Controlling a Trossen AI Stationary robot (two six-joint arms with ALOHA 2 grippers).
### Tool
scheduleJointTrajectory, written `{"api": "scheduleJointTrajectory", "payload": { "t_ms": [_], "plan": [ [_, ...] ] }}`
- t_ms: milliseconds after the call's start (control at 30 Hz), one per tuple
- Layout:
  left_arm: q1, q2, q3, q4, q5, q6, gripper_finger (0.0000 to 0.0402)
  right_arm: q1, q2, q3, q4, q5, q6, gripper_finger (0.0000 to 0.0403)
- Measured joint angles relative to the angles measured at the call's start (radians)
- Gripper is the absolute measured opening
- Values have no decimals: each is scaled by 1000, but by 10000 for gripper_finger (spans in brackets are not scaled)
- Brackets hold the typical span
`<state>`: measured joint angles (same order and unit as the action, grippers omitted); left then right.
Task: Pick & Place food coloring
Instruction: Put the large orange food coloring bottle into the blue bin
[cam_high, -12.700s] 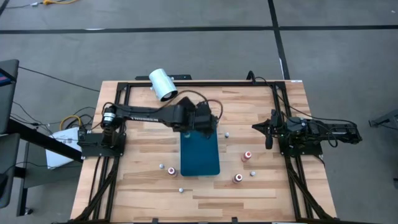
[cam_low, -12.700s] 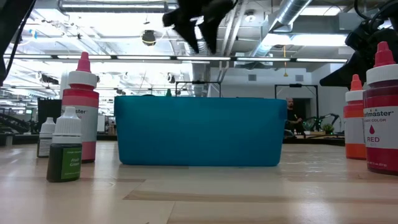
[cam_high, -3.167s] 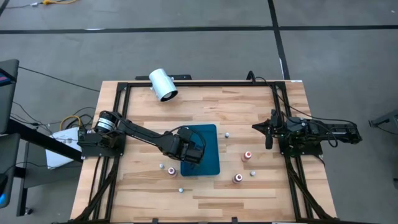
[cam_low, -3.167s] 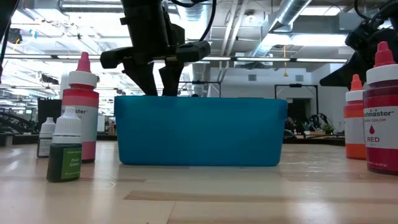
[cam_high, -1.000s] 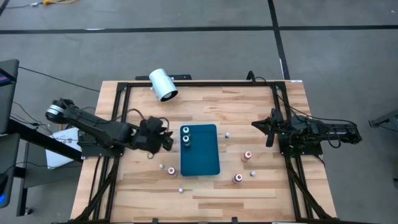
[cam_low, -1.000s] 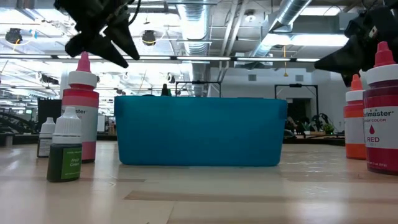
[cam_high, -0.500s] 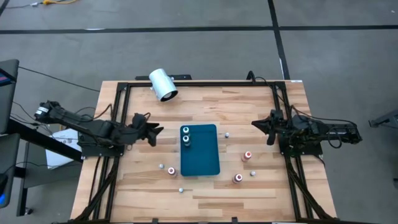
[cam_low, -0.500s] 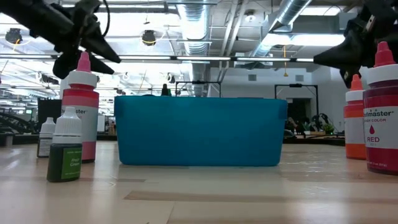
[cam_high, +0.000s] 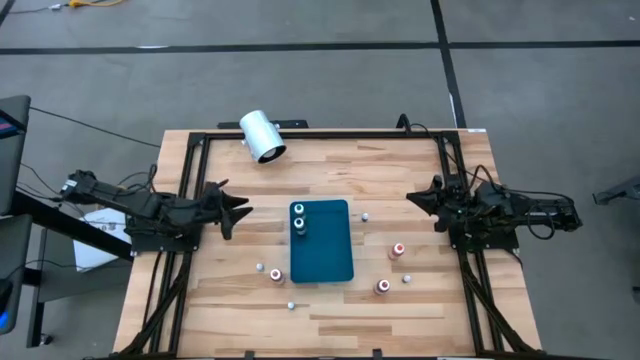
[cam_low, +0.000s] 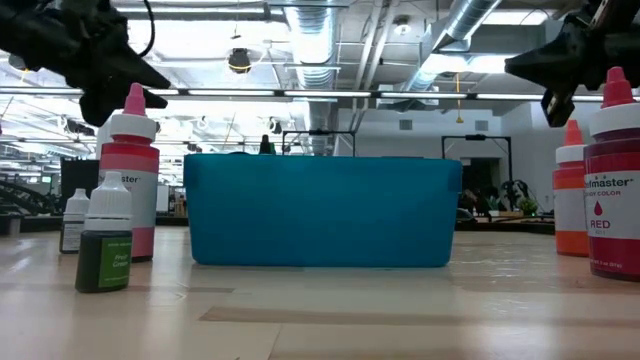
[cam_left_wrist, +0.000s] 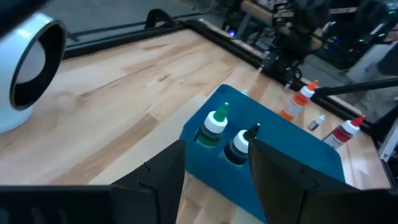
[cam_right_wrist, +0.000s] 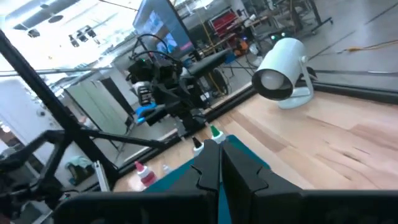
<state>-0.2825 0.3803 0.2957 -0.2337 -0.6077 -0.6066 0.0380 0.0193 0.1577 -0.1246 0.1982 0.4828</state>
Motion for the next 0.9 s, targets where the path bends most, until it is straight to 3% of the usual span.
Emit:
{"api": "scheduleJointTrajectory", "payload": {
  "t_ms": [233, 567, 700, 900],
  "plan": [
    [0, -137, -71, -5, 32, 47, 167, 0, 0, 0, 5, 8, 173, 7],
    [0, -212, -123, -65, 79, 7, 167, 1, 7, 5, -2, -69, 14, 7],
    [0, -212, -123, -76, 77, -21, 167, 2, 75, 58, -22, -131, 13, 7],
    [0, -212, -123, -124, 88, -30, 167, 2, 278, 224, -112, -186, -63, 7]
  ]
}}
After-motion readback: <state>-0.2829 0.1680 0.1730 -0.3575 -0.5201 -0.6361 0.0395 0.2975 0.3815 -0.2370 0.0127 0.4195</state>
